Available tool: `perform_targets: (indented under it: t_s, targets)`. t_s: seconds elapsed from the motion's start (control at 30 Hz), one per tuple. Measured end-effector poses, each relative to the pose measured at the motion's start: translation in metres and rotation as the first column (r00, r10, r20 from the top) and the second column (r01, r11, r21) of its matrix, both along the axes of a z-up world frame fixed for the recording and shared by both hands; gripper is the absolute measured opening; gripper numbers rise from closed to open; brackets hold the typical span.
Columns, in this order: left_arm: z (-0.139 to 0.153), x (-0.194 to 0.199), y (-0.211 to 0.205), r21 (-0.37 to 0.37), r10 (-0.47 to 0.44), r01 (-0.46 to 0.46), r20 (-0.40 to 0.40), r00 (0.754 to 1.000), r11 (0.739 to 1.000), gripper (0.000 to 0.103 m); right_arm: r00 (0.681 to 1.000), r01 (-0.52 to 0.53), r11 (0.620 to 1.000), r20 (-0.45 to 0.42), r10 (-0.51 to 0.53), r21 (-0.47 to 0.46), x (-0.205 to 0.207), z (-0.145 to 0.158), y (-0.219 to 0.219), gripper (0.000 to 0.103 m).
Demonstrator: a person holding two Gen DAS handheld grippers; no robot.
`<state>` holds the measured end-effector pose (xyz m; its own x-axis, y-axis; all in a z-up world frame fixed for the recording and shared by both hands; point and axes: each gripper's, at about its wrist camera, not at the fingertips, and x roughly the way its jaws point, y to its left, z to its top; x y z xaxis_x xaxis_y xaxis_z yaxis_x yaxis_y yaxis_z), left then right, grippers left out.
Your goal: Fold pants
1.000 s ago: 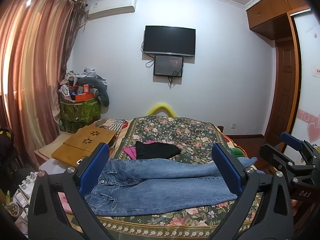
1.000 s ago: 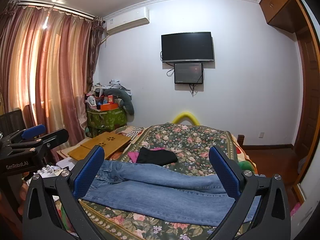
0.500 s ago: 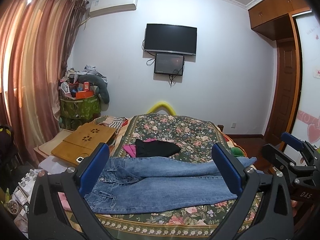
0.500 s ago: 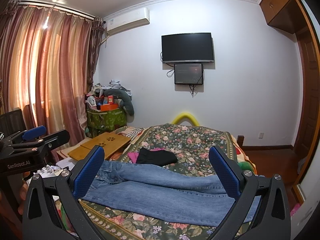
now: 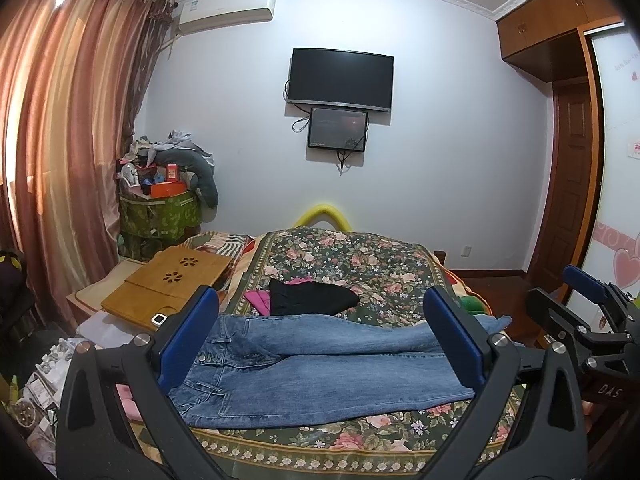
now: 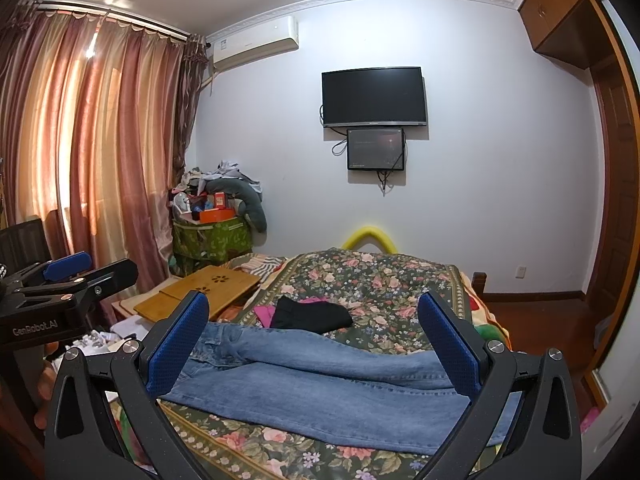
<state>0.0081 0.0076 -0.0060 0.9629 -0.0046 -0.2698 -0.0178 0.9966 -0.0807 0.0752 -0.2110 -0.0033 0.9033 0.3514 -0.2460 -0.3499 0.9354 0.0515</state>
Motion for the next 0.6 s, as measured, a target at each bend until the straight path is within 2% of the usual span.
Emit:
perform_targets:
  t_s: [0.6]
  targets:
    - [0.001, -0.001, -0.011, 0.017, -0.011, 0.012, -0.004, 1.0, 1.0, 0.103, 1.0, 0.008, 1.0, -0.003, -0.008, 0.0, -0.005, -0.001, 0.001, 0.103]
